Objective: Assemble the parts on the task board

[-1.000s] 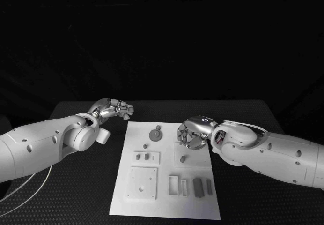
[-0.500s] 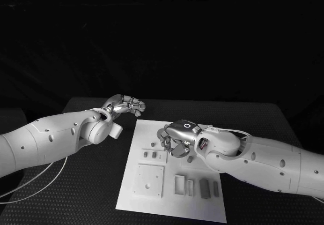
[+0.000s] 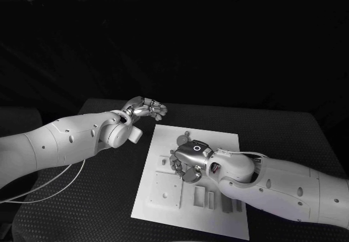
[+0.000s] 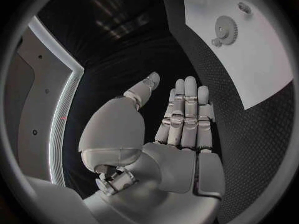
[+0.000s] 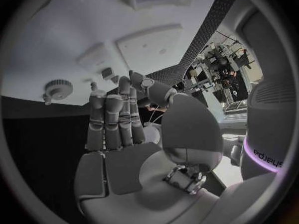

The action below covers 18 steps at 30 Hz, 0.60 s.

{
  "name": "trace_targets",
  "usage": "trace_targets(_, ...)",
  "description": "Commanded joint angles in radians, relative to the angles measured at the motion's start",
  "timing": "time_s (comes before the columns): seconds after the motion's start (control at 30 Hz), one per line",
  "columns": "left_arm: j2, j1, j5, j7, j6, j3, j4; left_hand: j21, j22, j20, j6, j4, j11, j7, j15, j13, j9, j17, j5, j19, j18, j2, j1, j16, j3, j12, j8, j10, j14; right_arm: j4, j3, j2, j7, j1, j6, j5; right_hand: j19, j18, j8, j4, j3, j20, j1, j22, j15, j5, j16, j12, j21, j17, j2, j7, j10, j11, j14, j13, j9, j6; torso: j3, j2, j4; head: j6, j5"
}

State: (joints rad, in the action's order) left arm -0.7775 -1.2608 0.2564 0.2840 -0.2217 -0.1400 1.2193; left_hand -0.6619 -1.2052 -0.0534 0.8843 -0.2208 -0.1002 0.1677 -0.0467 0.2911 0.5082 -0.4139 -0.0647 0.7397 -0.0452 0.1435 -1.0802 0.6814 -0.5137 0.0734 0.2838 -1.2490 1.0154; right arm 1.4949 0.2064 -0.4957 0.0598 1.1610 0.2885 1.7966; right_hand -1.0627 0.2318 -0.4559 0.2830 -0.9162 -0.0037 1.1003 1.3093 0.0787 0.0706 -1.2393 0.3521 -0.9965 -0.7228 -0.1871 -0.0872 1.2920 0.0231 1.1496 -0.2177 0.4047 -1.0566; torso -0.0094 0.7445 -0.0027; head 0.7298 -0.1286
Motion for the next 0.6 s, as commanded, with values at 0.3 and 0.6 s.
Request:
trace_targets(0.3,0.004,-0.001,-0.010,0.010,0.001,0.001,0.001,0.007,-0.002,0.002,-0.005,0.003,0.004,0.000,-0.001,-0.001,-0.002,-0.003,0.003,-0.002,0.004,0.003,0.006,-0.005,0.005,-0.002,-0.002,0.006,0.007,0.011,0.022,0.009,0.001,-0.026,-0.024,0.048,-0.007,0.030,-0.003,0.003,-0.003,-0.004,-0.001,0.015,0.005,0.005,0.000,-0.003,-0.004,-0.001,0.004,-0.001,0.002,0.001,0.003,-0.003,0.001,-0.009,0.0023,0.001,-0.0034,0.015,-0.018)
trace_targets(0.6,0.005,-0.001,-0.011,0.009,0.006,0.001,0.003,0.007,-0.002,0.003,-0.005,0.004,0.004,0.000,-0.001,-0.001,-0.002,-0.003,0.003,-0.002,0.004,0.003,0.006,-0.006,0.005,-0.002,-0.002,0.006,0.007,-0.001,0.025,0.015,-0.002,-0.033,-0.027,0.057,-0.008,0.030,-0.003,0.003,-0.003,-0.004,-0.001,0.015,0.005,0.006,0.000,-0.003,-0.004,0.000,0.004,-0.001,0.003,0.001,0.003,-0.003,0.002,-0.009,0.0016,0.001,-0.0016,0.020,-0.018)
